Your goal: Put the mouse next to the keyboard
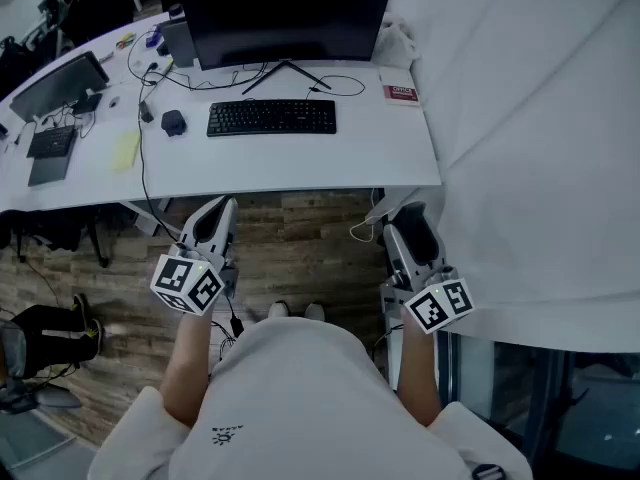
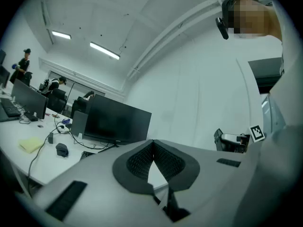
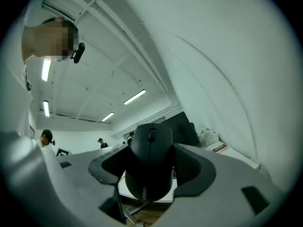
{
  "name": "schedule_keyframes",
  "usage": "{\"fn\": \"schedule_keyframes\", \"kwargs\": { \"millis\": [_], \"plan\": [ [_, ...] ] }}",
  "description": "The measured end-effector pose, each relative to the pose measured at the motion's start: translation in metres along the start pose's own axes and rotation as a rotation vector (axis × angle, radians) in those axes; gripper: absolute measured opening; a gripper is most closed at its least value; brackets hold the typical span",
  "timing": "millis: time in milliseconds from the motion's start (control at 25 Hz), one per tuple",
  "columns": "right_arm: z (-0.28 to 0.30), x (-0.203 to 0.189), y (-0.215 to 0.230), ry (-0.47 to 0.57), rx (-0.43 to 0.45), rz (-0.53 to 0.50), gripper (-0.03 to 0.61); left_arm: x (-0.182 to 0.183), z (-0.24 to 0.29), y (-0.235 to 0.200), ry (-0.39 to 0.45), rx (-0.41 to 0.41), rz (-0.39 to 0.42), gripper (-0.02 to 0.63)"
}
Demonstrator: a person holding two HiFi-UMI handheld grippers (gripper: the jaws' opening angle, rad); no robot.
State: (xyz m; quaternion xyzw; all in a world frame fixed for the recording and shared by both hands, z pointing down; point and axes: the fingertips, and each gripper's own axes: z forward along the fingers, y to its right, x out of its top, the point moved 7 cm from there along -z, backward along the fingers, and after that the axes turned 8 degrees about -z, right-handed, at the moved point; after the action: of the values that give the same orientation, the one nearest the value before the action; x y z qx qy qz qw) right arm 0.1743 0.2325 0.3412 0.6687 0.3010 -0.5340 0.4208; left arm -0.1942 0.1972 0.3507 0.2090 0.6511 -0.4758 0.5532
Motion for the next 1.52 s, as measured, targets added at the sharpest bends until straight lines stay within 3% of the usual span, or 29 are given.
{"fn": "schedule_keyframes", "kwargs": {
  "millis": [520, 760, 1520],
  "plan": [
    [0.018, -0.008, -0.001, -0.049, -0.025, -0.087, 0.296, -0.009, 0.021, 0.012, -0.028, 0.047, 0.065, 0.012],
    [0.025, -0.007, 0.001, -0.052, -0.011, -0.105, 0.296, -0.011, 0.033, 0.021, -0.037, 0.02, 0.073, 0.012],
    [0.001, -0.015, 0.031, -0.062, 0.032, -0.06, 0.296, -0.032, 0.044, 0.064, -0.056, 0.034, 0.104, 0.012]
  ]
}}
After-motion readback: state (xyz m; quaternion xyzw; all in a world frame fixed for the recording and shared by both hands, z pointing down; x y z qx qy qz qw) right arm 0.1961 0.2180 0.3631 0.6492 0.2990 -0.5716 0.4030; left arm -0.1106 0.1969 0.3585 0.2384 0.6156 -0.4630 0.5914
